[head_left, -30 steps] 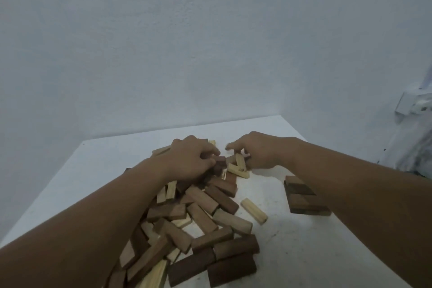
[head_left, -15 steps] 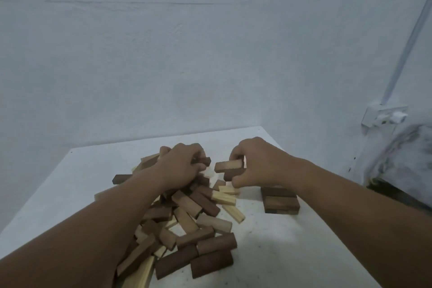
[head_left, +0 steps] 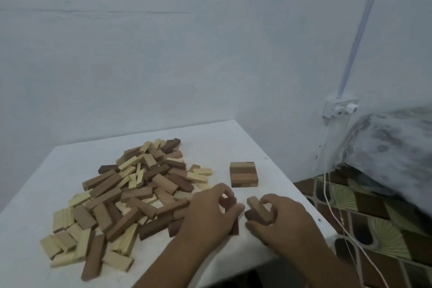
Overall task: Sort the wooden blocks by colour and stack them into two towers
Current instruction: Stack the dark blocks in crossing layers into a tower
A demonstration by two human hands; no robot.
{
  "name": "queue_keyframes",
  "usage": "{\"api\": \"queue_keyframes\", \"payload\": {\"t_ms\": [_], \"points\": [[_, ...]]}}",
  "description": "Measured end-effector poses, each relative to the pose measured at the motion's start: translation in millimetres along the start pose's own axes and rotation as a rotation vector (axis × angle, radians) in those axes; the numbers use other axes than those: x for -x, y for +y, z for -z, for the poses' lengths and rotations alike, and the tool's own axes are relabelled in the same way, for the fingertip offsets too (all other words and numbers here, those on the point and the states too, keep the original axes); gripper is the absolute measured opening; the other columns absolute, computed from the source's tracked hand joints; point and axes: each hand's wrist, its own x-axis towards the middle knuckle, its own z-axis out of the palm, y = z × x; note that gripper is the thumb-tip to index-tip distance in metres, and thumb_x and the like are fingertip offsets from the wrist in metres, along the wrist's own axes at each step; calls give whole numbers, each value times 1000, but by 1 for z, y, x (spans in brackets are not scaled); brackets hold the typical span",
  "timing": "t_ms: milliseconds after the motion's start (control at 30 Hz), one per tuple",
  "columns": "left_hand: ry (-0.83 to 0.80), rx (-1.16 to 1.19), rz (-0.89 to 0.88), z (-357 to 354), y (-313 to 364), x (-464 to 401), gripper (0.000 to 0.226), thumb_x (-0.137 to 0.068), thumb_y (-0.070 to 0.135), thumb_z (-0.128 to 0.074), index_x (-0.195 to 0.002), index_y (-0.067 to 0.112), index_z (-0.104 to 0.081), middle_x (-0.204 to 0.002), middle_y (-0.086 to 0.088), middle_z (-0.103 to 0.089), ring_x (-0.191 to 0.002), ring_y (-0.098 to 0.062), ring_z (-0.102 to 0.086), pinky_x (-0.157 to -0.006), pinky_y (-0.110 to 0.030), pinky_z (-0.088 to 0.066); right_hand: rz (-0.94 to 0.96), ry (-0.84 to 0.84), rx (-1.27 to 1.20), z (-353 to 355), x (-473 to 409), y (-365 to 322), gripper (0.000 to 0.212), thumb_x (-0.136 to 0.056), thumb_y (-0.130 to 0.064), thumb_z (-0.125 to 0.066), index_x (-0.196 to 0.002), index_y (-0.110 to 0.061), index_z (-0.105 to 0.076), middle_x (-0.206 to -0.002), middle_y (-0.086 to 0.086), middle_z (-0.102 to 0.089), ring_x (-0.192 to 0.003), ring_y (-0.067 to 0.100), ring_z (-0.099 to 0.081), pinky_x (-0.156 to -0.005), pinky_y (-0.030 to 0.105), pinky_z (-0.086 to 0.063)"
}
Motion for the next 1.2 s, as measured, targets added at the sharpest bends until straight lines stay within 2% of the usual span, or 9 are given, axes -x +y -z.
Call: {"api": "queue_keyframes", "payload": {"t_ms": [167, 233, 333, 500, 600, 700, 867, 1033, 1200], "points": [[-105, -132, 22, -6, -1, 0, 26, -96, 35, -57, -119, 29, -67, -121, 13, -61, -111, -8, -55, -90, -19, -36, 85, -58, -90, 10, 5, 19, 67, -66, -60, -79, -125, -32, -62, -102, -18, -58, -87, -1, -51, -76, 17, -43], [-231, -132, -9, 3, -4, 4, 38, -92, 28, -63, -130, 34, -58, -122, 16, -57, -107, -6, -56, -92, -20, -42, 142, -105, -102, 15, 6, 24, 76, -63, -56, -83, -131, -32, -59, -98, -20, -54, -83, -5, -48, -70, 11, -37], [-329, -61, 0, 12, -6, 12, 58, -73, 36, -83, -125, 40, -59, -103, 18, -60, -89, -1, -62, -84, -23, -54, 171, -104, -73, 14, 5, 25, 76, -60, -56, -86, -128, -32, -63, -100, -20, -55, -81, -5, -47, -66, 11, -32], [-237, -38, -26, 3, -11, 14, 68, -61, 36, -91, -122, 36, -62, -89, 10, -64, -75, -5, -65, -74, -28, -58, 140, -55, -124, 5, 5, 15, 65, -54, -54, -89, -107, -26, -67, -82, -13, -61, -74, 1, -54, -62, 14, -40], [-232, -12, -56, 2, -12, 13, 77, -60, 36, -92, -129, 37, -57, -104, 16, -63, -77, -5, -64, -73, -27, -58, 132, -49, -162, 4, 4, 14, 62, -49, -52, -92, -97, -23, -67, -77, -9, -62, -69, 3, -55, -60, 16, -41], [-282, -48, -88, 7, -12, 12, 88, -59, 43, -91, -134, 47, -46, -119, 23, -56, -79, -4, -64, -73, -24, -57, 170, -65, -161, 10, 0, 25, 63, -44, -56, -92, -97, -31, -69, -86, -13, -64, -74, -1, -56, -61, 12, -41], [-297, -89, -153, 2, -9, 9, 103, -58, 49, -89, -140, 53, -27, -123, 21, -56, -80, -3, -63, -71, -18, -53, 308, -184, -206, 18, -9, 35, 81, -50, -48, -93, -123, -43, -59, -128, -28, -50, -94, -1, -56, -74, 16, -50], [-259, 28, -130, -4, -12, 4, 98, -58, 41, -89, -134, 54, -28, -115, 18, -60, -74, -6, -64, -66, -17, -53, 314, -244, -209, 14, -22, 30, 65, -60, -36, -89, -119, -45, -61, -102, -16, -62, -87, 3, -60, -80, 24, -55], [-309, 102, -146, -1, -15, -8, 95, -60, 32, -91, -130, 51, -30, -108, 13, -63, -69, -14, -64, -64, -24, -55, 348, -256, -286, 10, -33, 28, 55, -56, -35, -86, -106, -45, -66, -96, -10, -67, -88, 6, -62, -84, 35, -57]]}}
